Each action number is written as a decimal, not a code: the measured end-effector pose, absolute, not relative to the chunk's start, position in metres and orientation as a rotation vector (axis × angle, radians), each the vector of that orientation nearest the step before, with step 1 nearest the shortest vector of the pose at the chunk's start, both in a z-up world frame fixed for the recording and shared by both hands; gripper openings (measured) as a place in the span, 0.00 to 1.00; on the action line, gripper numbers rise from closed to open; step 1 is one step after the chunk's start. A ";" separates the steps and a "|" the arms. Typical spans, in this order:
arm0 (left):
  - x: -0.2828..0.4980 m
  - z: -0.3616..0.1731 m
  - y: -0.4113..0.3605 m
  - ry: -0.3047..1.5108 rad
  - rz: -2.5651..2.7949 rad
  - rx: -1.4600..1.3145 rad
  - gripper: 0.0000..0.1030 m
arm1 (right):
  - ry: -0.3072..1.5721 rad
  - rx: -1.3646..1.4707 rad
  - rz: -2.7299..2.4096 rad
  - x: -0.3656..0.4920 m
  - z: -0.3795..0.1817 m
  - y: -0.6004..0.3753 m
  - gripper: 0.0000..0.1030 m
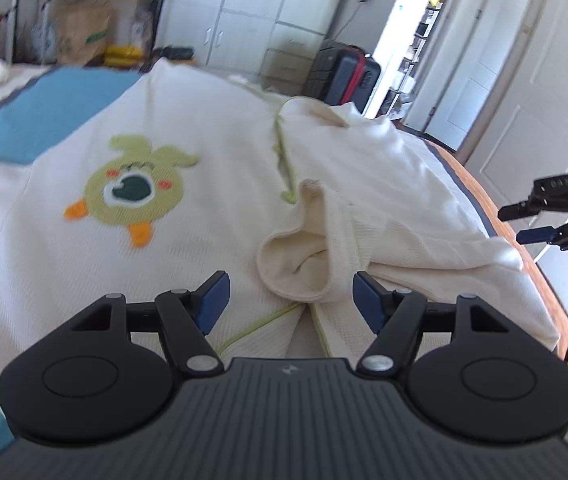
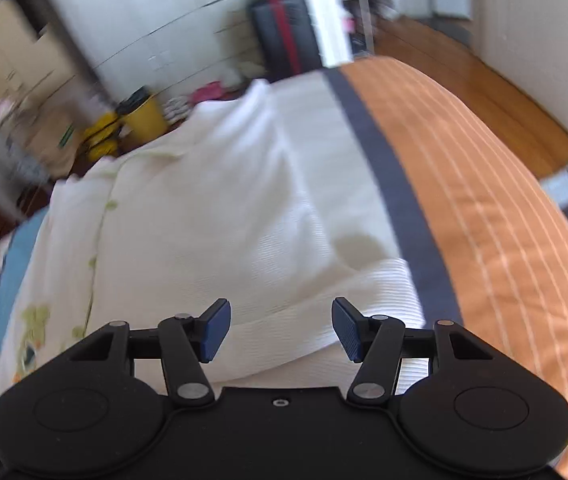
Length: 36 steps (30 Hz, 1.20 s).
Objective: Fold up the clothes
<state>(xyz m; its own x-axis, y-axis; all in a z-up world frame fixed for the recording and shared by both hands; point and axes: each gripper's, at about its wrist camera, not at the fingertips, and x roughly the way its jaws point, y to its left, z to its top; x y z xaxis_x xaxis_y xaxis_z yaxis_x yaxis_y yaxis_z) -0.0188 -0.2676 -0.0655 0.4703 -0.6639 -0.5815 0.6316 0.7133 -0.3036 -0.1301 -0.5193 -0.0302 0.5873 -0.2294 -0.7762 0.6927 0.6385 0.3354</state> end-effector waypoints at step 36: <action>0.147 -0.043 -0.363 0.806 -0.587 0.015 0.31 | 0.587 0.225 -0.489 -0.112 0.001 -0.457 0.74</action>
<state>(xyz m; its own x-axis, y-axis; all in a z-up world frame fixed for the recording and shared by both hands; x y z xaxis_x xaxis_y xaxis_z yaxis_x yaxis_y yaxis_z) 0.1470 -0.3630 -0.0434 0.5428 -0.4888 -0.6829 0.5002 0.8414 -0.2046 -0.1124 -0.4574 0.0011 0.7232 -0.3766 -0.5789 0.5016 0.8626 0.0655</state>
